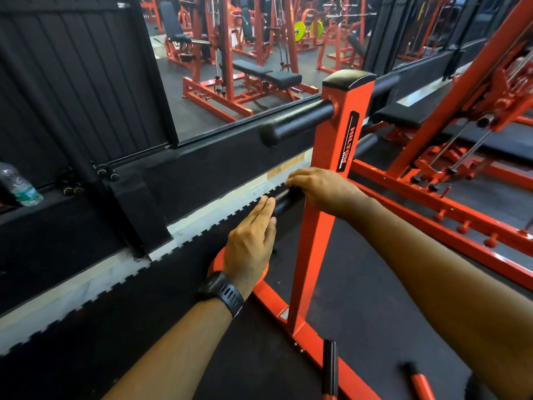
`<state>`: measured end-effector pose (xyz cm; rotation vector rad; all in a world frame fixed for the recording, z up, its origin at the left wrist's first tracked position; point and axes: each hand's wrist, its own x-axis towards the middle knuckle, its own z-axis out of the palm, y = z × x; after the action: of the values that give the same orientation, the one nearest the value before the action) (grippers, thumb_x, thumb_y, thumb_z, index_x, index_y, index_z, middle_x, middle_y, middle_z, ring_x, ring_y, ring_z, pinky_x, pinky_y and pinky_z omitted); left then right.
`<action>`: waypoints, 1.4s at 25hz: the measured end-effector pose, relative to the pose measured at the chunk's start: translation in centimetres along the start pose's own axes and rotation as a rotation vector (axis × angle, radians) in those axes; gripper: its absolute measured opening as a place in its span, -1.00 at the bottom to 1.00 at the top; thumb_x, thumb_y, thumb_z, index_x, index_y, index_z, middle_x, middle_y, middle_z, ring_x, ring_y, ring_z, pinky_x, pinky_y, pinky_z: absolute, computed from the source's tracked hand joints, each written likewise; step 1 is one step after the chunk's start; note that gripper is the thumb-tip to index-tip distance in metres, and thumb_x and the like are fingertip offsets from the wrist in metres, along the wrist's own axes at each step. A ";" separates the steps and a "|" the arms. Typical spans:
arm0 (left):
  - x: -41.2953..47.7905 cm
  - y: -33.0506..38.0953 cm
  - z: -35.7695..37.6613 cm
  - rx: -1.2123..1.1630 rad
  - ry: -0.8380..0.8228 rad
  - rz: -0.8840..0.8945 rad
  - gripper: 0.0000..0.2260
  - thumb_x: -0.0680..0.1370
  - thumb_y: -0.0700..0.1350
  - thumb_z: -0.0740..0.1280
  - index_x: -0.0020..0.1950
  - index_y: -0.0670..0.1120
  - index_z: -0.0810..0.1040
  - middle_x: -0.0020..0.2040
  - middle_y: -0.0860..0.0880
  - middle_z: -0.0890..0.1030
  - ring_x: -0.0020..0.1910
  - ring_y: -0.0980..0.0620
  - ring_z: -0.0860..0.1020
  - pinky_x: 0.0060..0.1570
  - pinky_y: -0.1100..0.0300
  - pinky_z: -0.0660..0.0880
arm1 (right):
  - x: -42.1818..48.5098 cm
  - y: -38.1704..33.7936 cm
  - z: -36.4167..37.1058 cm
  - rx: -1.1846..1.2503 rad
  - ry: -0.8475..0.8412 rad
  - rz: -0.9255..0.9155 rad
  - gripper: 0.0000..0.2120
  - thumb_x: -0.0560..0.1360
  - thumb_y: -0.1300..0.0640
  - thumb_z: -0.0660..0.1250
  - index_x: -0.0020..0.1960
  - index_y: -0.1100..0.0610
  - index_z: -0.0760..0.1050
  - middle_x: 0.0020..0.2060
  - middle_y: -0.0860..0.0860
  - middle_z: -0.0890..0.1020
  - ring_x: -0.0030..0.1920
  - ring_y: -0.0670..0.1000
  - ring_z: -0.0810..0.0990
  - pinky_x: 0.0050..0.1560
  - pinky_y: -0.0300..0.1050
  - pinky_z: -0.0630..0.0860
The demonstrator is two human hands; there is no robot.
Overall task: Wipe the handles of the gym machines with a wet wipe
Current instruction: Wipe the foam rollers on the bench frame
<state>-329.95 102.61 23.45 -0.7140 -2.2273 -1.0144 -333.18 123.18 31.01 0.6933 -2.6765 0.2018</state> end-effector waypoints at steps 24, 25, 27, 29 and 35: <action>0.4 -0.9 -1.0 -0.057 -0.124 0.057 -0.64 0.67 -0.16 0.27 0.47 -0.14 0.45 0.41 -0.15 0.50 0.41 0.00 0.46 0.36 0.25 0.41 | 1.4 -10.7 6.3 1.132 1.057 1.370 -0.77 0.63 0.13 0.25 -0.09 0.05 0.67 -0.42 -0.26 0.51 -0.32 -0.16 0.44 -0.19 -0.08 0.49; 0.4 -0.8 -1.0 -0.062 -0.124 0.050 -0.64 0.67 -0.16 0.27 0.47 -0.15 0.45 0.41 -0.15 0.50 0.41 0.01 0.45 0.37 0.28 0.39 | 1.6 -10.3 6.1 1.169 1.063 1.381 -0.76 0.62 0.19 0.23 0.10 0.02 0.66 -0.23 -0.28 0.61 -0.18 -0.16 0.54 -0.03 -0.11 0.55; 0.1 -0.6 -1.1 -0.073 -0.125 0.045 -0.65 0.67 -0.15 0.26 0.47 -0.15 0.45 0.41 -0.15 0.50 0.42 0.01 0.45 0.37 0.27 0.38 | 1.4 -10.4 6.5 1.226 1.041 1.386 -0.59 0.58 0.31 0.21 0.35 0.01 0.55 0.12 -0.22 0.63 0.07 -0.13 0.60 0.20 -0.17 0.53; 0.2 -0.6 -1.1 -0.075 -0.129 0.051 -0.65 0.68 -0.14 0.26 0.47 -0.14 0.45 0.42 -0.16 0.50 0.41 0.01 0.45 0.37 0.26 0.38 | 1.1 -11.2 7.1 1.298 1.017 1.317 -0.62 0.57 0.30 0.23 0.28 0.00 0.59 0.10 -0.22 0.62 0.10 -0.20 0.58 0.19 -0.22 0.51; 0.1 -0.4 -1.1 -0.057 -0.148 0.038 -0.66 0.68 -0.15 0.25 0.47 -0.15 0.44 0.42 -0.16 0.50 0.42 -0.01 0.45 0.38 0.37 0.29 | 0.6 -11.1 8.0 1.394 0.903 1.401 -0.79 0.57 0.20 0.24 -0.19 0.26 0.53 -0.32 0.06 0.57 -0.30 0.03 0.49 -0.27 -0.02 0.48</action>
<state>-329.99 101.47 23.92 -0.8791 -2.3089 -1.0405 -330.65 111.45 24.39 -0.9482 -1.2875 2.0848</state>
